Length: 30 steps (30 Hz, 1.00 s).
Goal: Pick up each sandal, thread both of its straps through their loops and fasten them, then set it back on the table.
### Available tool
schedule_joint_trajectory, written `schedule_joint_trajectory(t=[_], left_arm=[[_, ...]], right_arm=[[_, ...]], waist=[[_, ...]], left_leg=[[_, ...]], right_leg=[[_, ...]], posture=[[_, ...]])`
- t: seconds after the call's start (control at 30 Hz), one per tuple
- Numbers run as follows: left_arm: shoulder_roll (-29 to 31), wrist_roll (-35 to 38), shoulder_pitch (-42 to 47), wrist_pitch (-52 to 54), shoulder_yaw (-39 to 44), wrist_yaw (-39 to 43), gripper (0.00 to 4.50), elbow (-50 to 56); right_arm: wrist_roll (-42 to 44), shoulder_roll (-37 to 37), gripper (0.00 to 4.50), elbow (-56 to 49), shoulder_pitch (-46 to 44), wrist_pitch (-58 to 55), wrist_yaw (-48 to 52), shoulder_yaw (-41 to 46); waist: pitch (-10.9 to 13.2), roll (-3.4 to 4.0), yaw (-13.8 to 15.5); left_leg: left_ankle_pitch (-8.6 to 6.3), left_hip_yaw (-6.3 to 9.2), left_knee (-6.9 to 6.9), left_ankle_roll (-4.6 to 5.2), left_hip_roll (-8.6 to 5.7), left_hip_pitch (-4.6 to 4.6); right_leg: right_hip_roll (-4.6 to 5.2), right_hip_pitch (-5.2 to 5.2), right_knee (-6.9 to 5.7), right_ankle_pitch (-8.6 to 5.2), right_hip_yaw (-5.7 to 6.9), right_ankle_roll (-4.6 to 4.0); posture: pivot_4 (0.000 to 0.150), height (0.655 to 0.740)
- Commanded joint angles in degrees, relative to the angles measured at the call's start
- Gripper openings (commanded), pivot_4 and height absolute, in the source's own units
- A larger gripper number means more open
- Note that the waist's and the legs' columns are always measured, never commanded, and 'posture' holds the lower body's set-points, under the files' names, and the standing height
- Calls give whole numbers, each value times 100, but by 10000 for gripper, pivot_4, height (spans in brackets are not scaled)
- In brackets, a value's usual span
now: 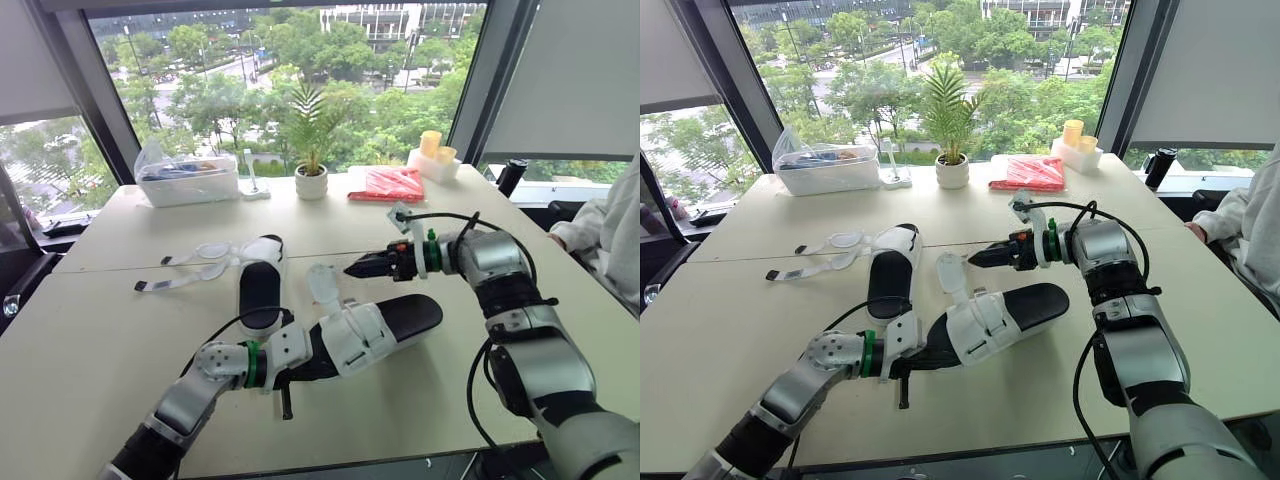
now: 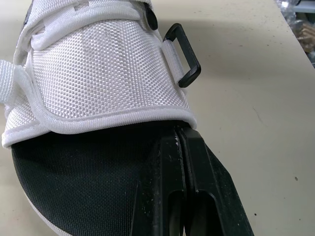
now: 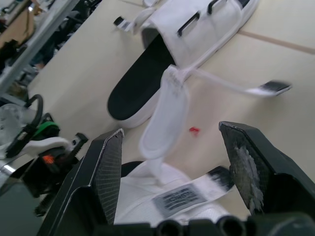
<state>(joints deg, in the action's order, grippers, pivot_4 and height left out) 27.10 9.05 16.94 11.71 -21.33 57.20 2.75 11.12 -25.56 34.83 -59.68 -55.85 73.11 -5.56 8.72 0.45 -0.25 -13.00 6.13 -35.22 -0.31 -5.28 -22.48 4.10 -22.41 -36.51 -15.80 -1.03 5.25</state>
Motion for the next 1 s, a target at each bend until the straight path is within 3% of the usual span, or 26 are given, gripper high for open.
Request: schedule_joint_trajectory(t=[0.03, 0.77, 1.0], left_arm=[[23, -410, -178, 171, -474, 75, 0, -467], [45, -409, -317, 232, -363, -99, 0, -328], [44, -405, -381, 245, -372, -170, 0, -267]], right_arm=[[52, 175, 33506, 60, -21, 175, -174, -124], [-107, 1813, 33506, 2799, -1433, 1311, -100, -152], [-674, 1726, 33506, 3129, -1386, 2048, 28, -473]], waist=[[0, 0, -2], [0, 0, -22], [0, 0, -25]], left_leg=[[0, 0, 0, 0, 0, 0], [-1, 2, 7, -2, -3, 2], [-5, 2, 7, -8, -4, 2]], right_leg=[[0, -1, 0, 1, 0, 1], [-1, -7, 5, 6, 3, 9], [-2, -7, 6, 6, 3, 10]], posture=[[1500, 7400], [1500, 7400], [1500, 7400]])
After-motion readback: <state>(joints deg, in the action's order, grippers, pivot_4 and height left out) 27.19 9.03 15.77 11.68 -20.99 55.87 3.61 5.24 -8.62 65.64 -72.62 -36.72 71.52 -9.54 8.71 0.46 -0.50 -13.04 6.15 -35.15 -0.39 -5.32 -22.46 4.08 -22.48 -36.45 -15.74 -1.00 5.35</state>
